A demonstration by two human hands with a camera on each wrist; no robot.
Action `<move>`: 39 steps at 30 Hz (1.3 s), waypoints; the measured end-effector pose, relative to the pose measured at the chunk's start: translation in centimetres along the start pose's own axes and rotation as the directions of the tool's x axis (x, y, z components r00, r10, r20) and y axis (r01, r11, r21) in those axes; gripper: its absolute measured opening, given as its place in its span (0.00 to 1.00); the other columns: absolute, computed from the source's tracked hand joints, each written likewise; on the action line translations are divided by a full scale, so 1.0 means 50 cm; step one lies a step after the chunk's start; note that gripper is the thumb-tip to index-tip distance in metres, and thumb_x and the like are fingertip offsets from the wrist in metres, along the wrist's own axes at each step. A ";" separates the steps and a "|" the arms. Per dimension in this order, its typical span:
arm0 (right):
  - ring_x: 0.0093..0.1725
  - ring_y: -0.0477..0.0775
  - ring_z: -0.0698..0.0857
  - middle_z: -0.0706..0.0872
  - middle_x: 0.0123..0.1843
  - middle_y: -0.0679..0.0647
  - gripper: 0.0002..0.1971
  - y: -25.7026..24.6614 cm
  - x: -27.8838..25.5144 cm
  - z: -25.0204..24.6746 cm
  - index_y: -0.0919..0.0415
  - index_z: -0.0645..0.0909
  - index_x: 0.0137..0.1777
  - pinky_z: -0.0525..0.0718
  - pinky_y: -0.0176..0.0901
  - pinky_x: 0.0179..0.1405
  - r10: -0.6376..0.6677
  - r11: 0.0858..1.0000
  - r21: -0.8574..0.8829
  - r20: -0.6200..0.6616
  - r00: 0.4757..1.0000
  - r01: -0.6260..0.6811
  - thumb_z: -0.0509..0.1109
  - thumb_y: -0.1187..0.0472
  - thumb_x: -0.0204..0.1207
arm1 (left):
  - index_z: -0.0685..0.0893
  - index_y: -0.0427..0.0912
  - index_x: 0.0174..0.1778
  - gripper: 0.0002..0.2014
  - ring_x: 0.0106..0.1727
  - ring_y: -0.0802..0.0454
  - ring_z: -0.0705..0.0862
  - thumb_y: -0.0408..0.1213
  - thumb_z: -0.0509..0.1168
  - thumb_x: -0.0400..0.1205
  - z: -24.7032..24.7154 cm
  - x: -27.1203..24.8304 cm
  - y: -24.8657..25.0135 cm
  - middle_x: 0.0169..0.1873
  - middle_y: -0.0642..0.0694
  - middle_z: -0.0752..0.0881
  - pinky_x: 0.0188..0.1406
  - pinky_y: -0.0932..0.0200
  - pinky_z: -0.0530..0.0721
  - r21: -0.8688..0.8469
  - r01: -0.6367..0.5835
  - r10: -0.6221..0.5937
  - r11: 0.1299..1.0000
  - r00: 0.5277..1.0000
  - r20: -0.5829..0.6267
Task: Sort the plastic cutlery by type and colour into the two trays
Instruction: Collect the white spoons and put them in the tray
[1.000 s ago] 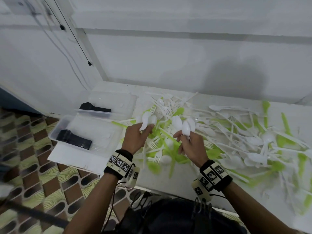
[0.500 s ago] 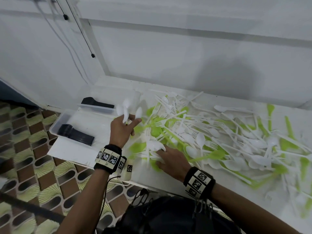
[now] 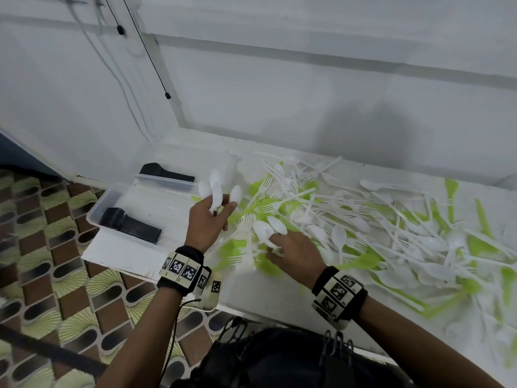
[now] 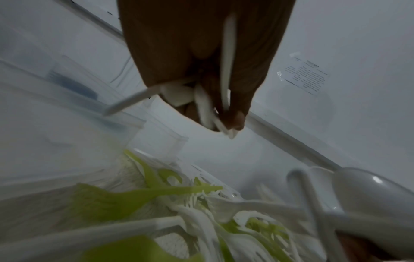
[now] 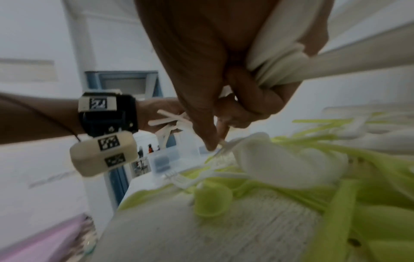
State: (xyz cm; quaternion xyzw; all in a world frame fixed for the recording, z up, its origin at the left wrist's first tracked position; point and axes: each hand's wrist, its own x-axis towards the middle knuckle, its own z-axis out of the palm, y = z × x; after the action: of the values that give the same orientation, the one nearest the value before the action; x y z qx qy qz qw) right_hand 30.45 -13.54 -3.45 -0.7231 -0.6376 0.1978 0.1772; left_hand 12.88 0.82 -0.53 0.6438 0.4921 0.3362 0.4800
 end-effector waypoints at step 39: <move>0.21 0.55 0.75 0.85 0.37 0.54 0.13 0.018 -0.031 -0.089 0.64 0.80 0.45 0.75 0.41 0.26 0.273 0.586 0.802 -0.062 0.960 -0.115 0.56 0.75 0.84 | 0.91 0.51 0.35 0.16 0.25 0.51 0.80 0.33 0.60 0.81 0.041 0.002 -0.006 0.30 0.49 0.86 0.31 0.57 0.80 0.213 -0.001 -0.030 0.977 0.989 0.143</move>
State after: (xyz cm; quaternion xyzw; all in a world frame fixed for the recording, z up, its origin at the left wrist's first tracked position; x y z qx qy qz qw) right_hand 33.31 -15.23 0.04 -0.6500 -0.3823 0.4117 0.5117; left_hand 14.66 0.34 -1.44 0.7106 0.4936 0.2303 0.4454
